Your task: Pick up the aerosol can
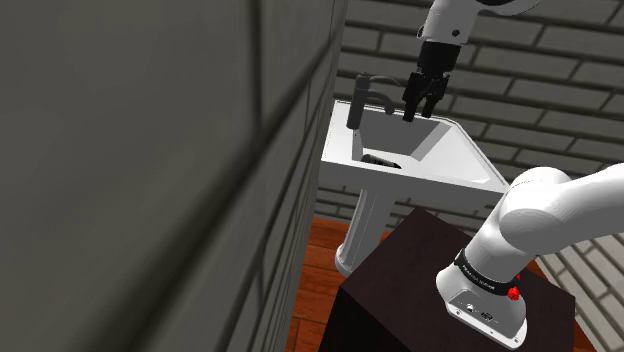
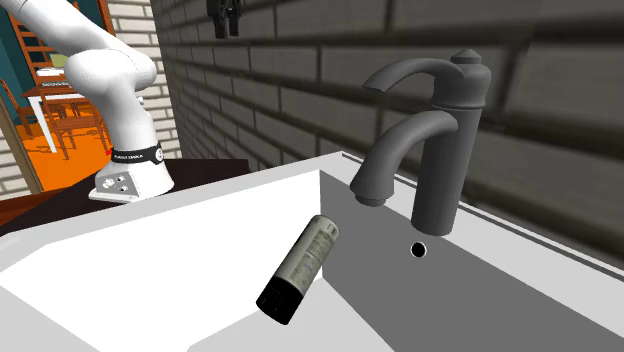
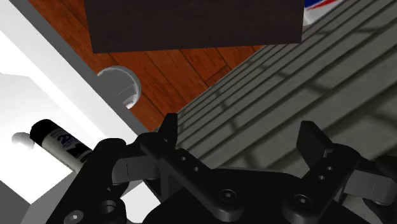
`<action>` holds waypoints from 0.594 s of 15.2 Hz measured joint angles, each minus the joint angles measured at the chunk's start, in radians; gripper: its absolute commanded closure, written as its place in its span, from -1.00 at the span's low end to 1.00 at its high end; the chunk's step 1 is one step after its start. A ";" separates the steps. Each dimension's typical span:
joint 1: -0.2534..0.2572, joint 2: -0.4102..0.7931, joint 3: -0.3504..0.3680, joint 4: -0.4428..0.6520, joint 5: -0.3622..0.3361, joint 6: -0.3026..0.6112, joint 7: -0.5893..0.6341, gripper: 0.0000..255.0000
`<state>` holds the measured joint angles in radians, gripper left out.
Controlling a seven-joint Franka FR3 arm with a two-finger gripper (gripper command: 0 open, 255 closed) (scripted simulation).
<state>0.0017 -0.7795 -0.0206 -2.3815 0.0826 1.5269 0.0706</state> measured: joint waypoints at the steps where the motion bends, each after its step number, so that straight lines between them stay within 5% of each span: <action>1: 0.000 0.000 0.000 0.000 0.000 0.000 0.000 -1.00; 9: 0.000 -0.005 -0.177 -0.128 -0.117 0.147 -0.315 -1.00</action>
<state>0.0016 -0.7844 -0.1971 -2.5099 -0.0341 1.6742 -0.2441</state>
